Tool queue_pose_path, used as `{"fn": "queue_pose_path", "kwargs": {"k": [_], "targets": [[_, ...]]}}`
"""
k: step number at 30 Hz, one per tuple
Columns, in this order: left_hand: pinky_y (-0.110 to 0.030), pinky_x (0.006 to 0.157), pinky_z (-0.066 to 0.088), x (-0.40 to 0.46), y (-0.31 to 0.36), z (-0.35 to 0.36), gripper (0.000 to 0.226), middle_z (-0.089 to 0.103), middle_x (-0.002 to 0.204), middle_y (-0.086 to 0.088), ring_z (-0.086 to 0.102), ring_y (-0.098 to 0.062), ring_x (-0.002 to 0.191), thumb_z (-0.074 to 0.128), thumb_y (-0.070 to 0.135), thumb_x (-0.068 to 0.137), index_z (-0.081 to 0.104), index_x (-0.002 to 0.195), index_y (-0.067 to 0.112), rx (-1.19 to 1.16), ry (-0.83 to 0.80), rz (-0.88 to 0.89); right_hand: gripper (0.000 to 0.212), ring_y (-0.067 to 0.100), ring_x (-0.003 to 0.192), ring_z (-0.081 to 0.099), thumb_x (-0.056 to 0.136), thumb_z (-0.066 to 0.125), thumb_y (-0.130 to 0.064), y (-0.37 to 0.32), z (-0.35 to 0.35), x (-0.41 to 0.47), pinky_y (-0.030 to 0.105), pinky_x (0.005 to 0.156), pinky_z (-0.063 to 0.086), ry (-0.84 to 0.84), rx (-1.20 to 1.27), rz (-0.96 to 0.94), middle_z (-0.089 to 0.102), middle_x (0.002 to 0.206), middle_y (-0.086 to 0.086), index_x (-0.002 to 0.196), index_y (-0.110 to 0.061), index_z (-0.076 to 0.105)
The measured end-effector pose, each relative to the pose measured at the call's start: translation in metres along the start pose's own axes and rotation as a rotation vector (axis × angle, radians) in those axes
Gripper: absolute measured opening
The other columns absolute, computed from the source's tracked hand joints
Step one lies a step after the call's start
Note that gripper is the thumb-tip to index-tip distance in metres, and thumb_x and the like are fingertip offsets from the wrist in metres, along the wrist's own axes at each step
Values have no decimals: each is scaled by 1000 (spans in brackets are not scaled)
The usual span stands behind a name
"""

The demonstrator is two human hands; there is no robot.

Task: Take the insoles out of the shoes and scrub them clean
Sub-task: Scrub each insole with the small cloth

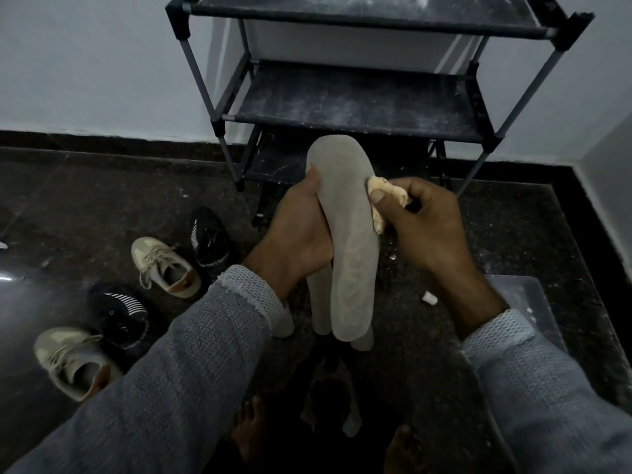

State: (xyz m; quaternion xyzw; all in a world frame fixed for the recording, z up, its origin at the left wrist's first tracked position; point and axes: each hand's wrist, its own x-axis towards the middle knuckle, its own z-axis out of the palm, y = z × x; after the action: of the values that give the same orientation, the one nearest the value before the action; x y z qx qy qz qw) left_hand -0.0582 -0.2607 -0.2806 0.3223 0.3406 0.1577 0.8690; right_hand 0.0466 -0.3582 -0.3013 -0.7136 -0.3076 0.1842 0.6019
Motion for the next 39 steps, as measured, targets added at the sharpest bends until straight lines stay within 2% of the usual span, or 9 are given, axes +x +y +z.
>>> {"fn": "queue_pose_path", "kwargs": {"k": [3, 11, 17, 22, 26, 32, 35, 37, 39], "targets": [[-33, 70, 59, 0, 0, 0, 58, 68, 102, -15, 69, -23, 83, 28, 47, 101, 54, 125, 1, 50, 4, 21, 2, 1, 67, 62, 87, 69, -12, -4, -1, -2, 16, 61, 52, -56, 14, 46, 70, 80, 2, 87, -10, 70], [-40, 85, 54, -4, -1, 4, 38, 69, 104, -14, 67, -24, 88, 48, 34, 97, 60, 122, 7, 275, -44, 95, 3, 8, 65, 67, 87, 67, -9, -8, 2, -5, 21, 61, 54, 52, 414, 310, 72, 74, 1, 86, -8, 70], [-43, 88, 53, 3, -5, -3, 47, 67, 114, -18, 66, -31, 100, 50, 40, 96, 61, 122, 3, 287, 101, 47, 3, 0, 73, 62, 87, 68, -14, -5, 1, -9, 9, 64, 47, -85, -68, -28, 68, 85, -3, 89, -17, 69], [-38, 82, 55, 1, -7, 1, 46, 67, 109, -17, 67, -26, 88, 48, 38, 98, 59, 123, 2, 227, 68, 6, 12, 0, 82, 50, 87, 69, -19, 4, 0, -4, 2, 73, 38, 93, -394, -297, 56, 97, -1, 98, -13, 70], [-38, 84, 54, 0, -10, 4, 43, 67, 107, -15, 66, -25, 87, 46, 35, 99, 59, 123, 2, 265, 34, -3, 14, 10, 83, 58, 89, 66, -20, 5, -6, 1, 11, 73, 43, 164, -404, -326, 61, 92, 0, 99, -11, 69], [-42, 96, 48, 0, -4, -2, 51, 61, 121, -20, 62, -30, 100, 43, 40, 99, 56, 127, 1, 170, 19, -73, 13, 4, 79, 57, 88, 67, -15, -5, 2, -8, 12, 70, 44, -313, -413, -446, 64, 90, -4, 100, -12, 72], [-36, 85, 54, -1, -7, -2, 44, 67, 109, -18, 66, -25, 89, 43, 36, 100, 59, 120, 1, 192, 11, -59, 13, 8, 79, 55, 88, 67, -15, -4, -3, -3, 11, 68, 41, -147, -451, -427, 64, 90, 1, 99, -11, 72], [-34, 79, 56, -1, -9, 0, 39, 70, 99, -14, 68, -22, 81, 44, 34, 99, 61, 116, 3, 241, 12, -45, 14, 14, 80, 58, 88, 66, -16, 0, -9, 3, 19, 70, 44, 45, -483, -375, 65, 91, 5, 99, -9, 72], [-34, 79, 56, -1, -10, 0, 40, 69, 100, -13, 68, -22, 82, 45, 34, 99, 60, 118, 3, 261, 18, -45, 14, 17, 80, 61, 89, 67, -17, 2, -12, 5, 29, 72, 49, 76, -469, -343, 66, 91, 5, 99, -9, 72]]}}
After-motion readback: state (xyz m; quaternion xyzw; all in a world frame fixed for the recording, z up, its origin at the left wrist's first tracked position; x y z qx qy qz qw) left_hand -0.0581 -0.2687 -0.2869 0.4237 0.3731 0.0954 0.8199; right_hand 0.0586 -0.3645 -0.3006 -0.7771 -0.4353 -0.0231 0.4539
